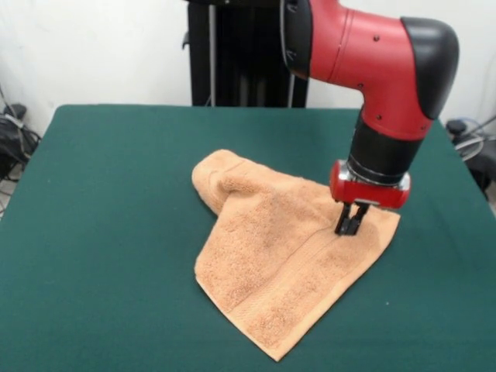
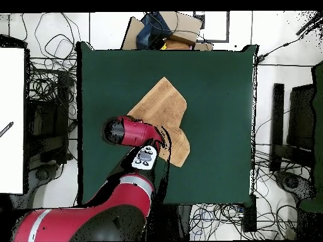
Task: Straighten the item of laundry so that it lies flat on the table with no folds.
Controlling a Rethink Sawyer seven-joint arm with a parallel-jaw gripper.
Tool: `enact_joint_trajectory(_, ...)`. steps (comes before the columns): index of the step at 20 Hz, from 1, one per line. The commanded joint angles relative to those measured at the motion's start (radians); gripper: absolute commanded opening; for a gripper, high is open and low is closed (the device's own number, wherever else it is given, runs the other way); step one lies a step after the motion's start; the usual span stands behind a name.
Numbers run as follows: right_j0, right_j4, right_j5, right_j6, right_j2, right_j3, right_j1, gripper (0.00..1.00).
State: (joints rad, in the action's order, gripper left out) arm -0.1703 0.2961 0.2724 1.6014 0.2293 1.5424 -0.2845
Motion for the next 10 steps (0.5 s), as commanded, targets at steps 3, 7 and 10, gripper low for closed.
enact_joint_trajectory(3,-0.042,0.062,0.084,0.219,-0.197,-0.004,0.084,0.00)
enact_joint_trajectory(7,-0.064,0.074,0.108,0.229,-0.191,-0.027,0.089,0.00)
enact_joint_trajectory(10,-0.076,0.089,0.121,0.237,-0.193,-0.046,0.096,0.00)
